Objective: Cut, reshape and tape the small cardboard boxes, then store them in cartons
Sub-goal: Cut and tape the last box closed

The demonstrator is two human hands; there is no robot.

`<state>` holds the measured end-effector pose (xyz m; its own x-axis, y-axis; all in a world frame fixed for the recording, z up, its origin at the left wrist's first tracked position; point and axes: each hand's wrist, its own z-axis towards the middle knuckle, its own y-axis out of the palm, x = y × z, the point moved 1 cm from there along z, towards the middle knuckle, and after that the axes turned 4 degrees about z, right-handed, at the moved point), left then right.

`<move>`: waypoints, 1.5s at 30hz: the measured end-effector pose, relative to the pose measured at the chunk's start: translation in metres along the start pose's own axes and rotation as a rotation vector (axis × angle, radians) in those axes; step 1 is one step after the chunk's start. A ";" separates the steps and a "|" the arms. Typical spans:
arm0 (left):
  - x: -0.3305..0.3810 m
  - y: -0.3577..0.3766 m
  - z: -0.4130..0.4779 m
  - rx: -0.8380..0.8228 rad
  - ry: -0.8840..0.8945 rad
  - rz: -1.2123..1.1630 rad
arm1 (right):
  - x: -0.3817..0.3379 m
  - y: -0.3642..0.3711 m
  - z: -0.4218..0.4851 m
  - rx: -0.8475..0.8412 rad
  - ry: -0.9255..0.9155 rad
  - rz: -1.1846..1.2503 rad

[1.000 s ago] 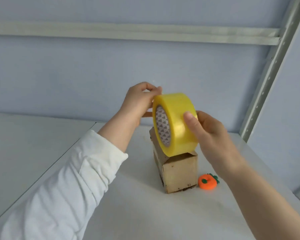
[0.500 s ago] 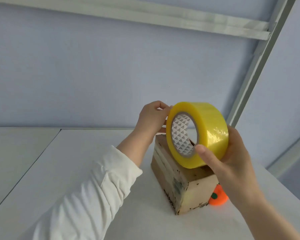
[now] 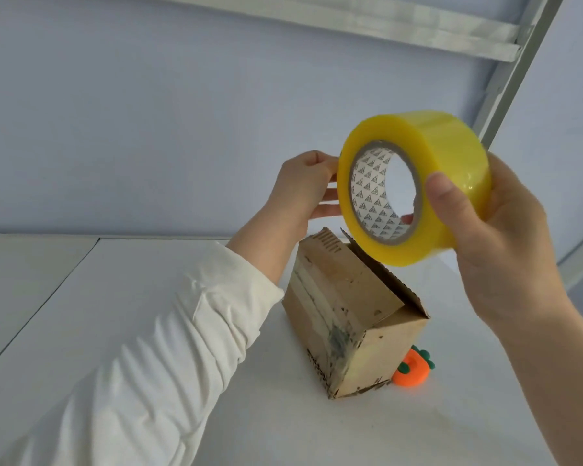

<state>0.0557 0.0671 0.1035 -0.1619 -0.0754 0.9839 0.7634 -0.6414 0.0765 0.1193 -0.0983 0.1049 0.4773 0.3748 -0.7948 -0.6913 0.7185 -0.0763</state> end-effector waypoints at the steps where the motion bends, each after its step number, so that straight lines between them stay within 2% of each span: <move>1: 0.000 0.001 0.001 0.000 0.000 0.014 | 0.000 -0.001 0.002 0.008 0.007 0.006; 9: -0.061 -0.013 0.005 0.044 -0.204 0.286 | 0.030 0.012 -0.010 -0.030 0.284 -0.068; 19: -0.076 -0.023 0.008 -0.048 -0.356 0.312 | 0.025 0.041 0.017 -0.061 0.256 -0.361; 24: -0.086 -0.027 0.011 -0.039 -0.387 0.323 | 0.025 0.050 0.031 -0.069 0.322 -0.376; 27: -0.090 -0.029 0.013 -0.062 -0.468 0.347 | 0.027 0.053 0.034 -0.051 0.362 -0.355; 31: -0.094 -0.036 0.010 -0.165 -0.616 0.338 | 0.028 0.056 0.033 -0.053 0.364 -0.339; 34: -0.093 -0.040 0.008 -0.249 -0.666 0.421 | 0.029 0.056 0.033 -0.046 0.367 -0.317; 36: -0.092 -0.041 0.009 -0.275 -0.636 0.463 | 0.030 0.056 0.033 -0.049 0.361 -0.308; 40: -0.094 -0.038 0.018 -0.185 -0.245 0.558 | 0.031 0.056 0.034 -0.057 0.353 -0.300; 41: -0.094 -0.036 0.016 -0.176 -0.198 0.532 | 0.031 0.055 0.034 -0.053 0.351 -0.298; 43: -0.096 -0.029 0.009 -0.119 -0.199 0.456 | 0.033 0.055 0.034 -0.041 0.353 -0.290; 45: -0.101 -0.024 0.002 0.043 -0.209 0.429 | 0.034 0.055 0.034 -0.034 0.352 -0.274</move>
<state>0.0550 0.0920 0.0025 0.2994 -0.1689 0.9391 0.7594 -0.5536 -0.3417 0.1159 -0.0256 0.0942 0.4352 -0.0529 -0.8988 -0.5854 0.7418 -0.3272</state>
